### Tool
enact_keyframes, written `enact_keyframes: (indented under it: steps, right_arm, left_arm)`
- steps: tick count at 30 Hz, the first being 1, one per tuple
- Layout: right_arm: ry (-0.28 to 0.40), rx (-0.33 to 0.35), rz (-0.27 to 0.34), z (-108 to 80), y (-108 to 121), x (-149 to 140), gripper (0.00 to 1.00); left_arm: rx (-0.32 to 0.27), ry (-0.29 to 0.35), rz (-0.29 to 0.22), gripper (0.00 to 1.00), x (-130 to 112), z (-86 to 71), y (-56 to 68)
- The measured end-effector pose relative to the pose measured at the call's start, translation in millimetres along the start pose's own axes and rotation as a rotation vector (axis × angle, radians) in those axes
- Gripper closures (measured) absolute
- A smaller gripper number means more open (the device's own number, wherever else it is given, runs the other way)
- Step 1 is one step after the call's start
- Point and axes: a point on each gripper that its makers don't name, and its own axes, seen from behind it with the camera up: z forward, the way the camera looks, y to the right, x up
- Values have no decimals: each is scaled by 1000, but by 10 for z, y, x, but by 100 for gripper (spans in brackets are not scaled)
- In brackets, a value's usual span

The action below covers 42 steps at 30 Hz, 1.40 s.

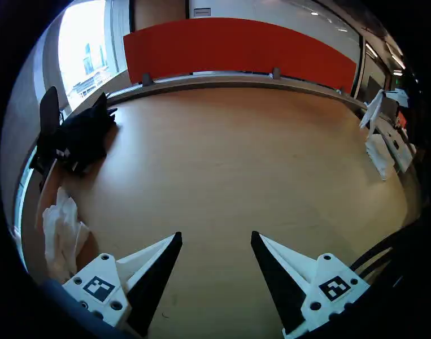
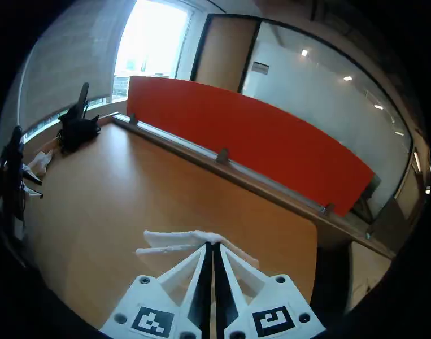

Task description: Fold towel

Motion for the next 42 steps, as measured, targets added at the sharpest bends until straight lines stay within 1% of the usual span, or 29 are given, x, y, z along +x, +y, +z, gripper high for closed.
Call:
enact_keyframes:
  steps: [11, 18, 27, 35, 42]
  right_arm:
    - [-34, -51, 15, 31, 470, -89, 96]
    - [-55, -73, 28, 27, 681, -165, 96]
    - [-76, -89, 39, -24, 781, -282, 96]
    - [-91, -101, 58, -130, 812, -426, 96]
    - [-125, -121, 85, -288, 859, -702, 96]
  left_arm:
    - [9, -5, 2, 9, 6, 8, -10]
    - [12, -7, 4, 9, 14, 4, -8]
    - [10, -5, 8, 9, 47, 11, 16]
    - [4, -3, 21, 9, 72, 6, 53]
    - [-2, 2, 26, 9, 92, 4, 84]
